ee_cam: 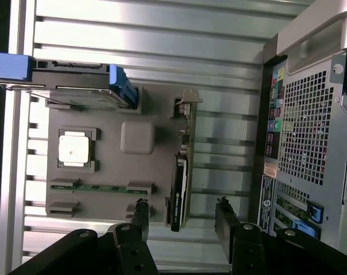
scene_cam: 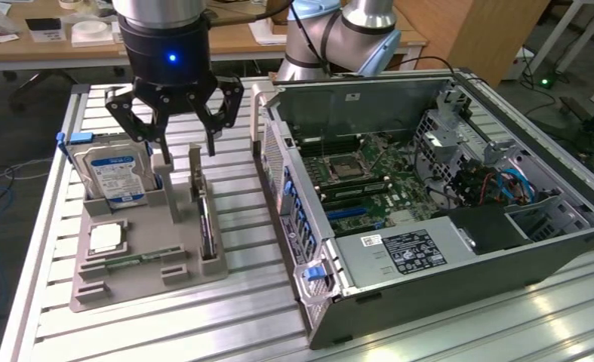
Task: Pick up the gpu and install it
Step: 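Pick up the gpu and move the gpu toward the slot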
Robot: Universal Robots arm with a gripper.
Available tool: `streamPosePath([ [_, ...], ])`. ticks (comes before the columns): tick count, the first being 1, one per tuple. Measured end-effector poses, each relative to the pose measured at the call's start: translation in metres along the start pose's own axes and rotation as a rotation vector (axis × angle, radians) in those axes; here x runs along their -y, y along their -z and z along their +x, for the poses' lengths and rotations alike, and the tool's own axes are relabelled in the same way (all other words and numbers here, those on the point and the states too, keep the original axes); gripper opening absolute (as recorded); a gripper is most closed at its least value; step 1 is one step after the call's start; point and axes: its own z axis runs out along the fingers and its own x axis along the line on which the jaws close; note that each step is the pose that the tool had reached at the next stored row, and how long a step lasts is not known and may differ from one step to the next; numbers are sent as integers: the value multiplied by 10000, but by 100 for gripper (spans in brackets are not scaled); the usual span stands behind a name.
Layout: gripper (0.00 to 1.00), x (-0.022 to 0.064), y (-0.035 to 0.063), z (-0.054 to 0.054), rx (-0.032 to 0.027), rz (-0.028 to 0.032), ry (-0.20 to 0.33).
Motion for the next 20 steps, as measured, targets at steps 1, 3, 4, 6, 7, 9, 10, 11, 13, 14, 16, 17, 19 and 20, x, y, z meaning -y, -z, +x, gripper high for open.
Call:
streamPosePath([
  [1, 59, 0, -3, 0, 0, 2, 3],
  [3, 59, 0, -7, 1, -1, 4, 9],
  [4, 59, 1, -10, 1, -1, 4, 13],
  [6, 59, 1, -16, 1, -1, 5, 20],
  [7, 59, 2, -19, 2, -1, 4, 25],
  [9, 59, 5, -23, 2, -2, 5, 36],
  [10, 59, 7, -26, 2, -2, 5, 41],
  [11, 59, 8, -29, 2, -2, 4, 45],
  [13, 59, 11, -35, 2, -2, 4, 57],
  [14, 59, 12, -38, 2, -3, 4, 61],
  [16, 59, 15, -43, 2, -3, 4, 72],
  [17, 59, 17, -47, 3, -3, 4, 78],
  [19, 59, 20, -53, 3, -4, 3, 89],
  [20, 59, 22, -55, 3, -4, 4, 94],
])
